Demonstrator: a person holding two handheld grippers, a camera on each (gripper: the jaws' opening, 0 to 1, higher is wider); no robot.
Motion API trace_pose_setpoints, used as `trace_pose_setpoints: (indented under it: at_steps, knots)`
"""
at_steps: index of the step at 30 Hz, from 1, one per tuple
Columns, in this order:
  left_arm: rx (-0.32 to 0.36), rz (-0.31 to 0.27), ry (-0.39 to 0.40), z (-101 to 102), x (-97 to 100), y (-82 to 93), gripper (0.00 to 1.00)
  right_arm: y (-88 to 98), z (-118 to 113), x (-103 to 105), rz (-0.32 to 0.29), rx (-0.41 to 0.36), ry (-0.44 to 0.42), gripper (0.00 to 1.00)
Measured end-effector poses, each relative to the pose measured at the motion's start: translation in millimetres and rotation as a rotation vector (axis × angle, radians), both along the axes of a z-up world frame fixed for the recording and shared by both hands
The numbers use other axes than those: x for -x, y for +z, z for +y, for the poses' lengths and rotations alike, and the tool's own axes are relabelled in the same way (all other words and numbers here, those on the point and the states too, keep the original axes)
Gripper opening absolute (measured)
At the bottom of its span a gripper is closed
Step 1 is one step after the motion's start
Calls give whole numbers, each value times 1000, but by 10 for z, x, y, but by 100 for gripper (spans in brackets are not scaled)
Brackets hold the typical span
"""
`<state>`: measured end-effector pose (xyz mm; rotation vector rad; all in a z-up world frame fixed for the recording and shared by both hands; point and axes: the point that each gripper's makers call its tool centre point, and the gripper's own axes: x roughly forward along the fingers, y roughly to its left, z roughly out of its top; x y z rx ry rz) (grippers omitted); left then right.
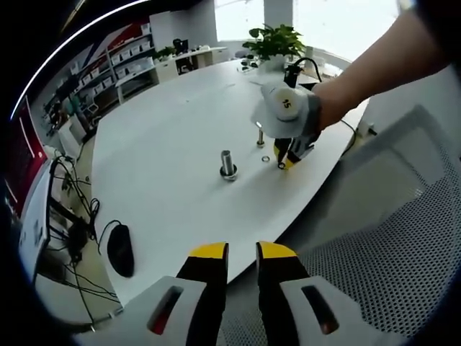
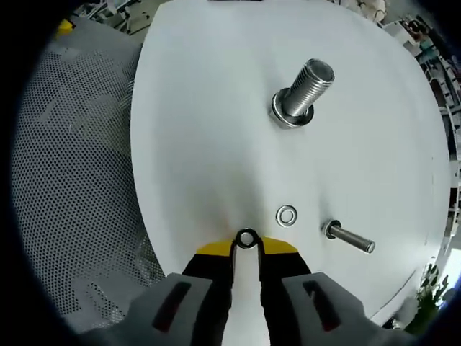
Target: Place the washer onto the threaded stud by aligning its center hole with the stud, sliding it down to the base, and recovering from edge contact or off-axis alignment until the washer reaches the visible bottom stop.
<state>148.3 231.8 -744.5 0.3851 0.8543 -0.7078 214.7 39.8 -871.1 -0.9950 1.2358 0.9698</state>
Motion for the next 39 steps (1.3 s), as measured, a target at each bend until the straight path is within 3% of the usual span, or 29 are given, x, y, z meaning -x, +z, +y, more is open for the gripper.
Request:
trace_pose_setpoints:
  at_steps: [2,3,4,5,6,9,12,16,19,20,21,22,23,25,31,39]
  knots:
    - [-1,-1,-1,0,0,-1,13,-4,-2,-5,-10,-15,-6,12]
    - [-1,-2,-1,-1,-1,2,13,-9,25,-84,-68,-50,-3,7]
    - [-1,-2,-1,-1,-1,2,13,6,-21,-134,-100,-31,34,4]
    - [-2,-2,-2,-2,0,1,13,-3,5,-70,-60,-53,46,4]
    - [-2,0,-3,-1,2,-3,13,-8,-7,-71,-53,-64,-24,4]
    - [-5,3,-5,-1,6,-9,13,-19,6,-95,-21,-126,-90,5]
    - [-3,5,-4,-2,7,-7,13,1,7,-80,-34,-157,-150,6]
    - [-3,6,-7,-3,12,-8,13,7,83,-41,-56,-188,-162,10]
    - [-3,6,-6,-1,10,-9,13,26,351,-6,-17,-327,-280,22]
    - [-3,6,-6,0,10,-9,13,34,389,-19,-27,-339,-257,28]
    - [-3,6,-6,0,12,-8,13,18,438,-42,-69,-309,-167,31]
    - [-3,6,-6,0,13,-7,13,18,439,-41,-74,-289,-133,32]
    - [-3,6,-6,0,13,-8,13,14,462,-29,-54,-280,-131,31]
    - [-4,5,-4,3,12,-8,13,16,509,-90,-44,-278,-210,31]
    - [-3,5,-4,2,11,-8,13,21,574,-143,-34,-263,-162,30]
    - [0,3,-3,-2,6,-3,13,8,552,-201,-4,-190,-123,23]
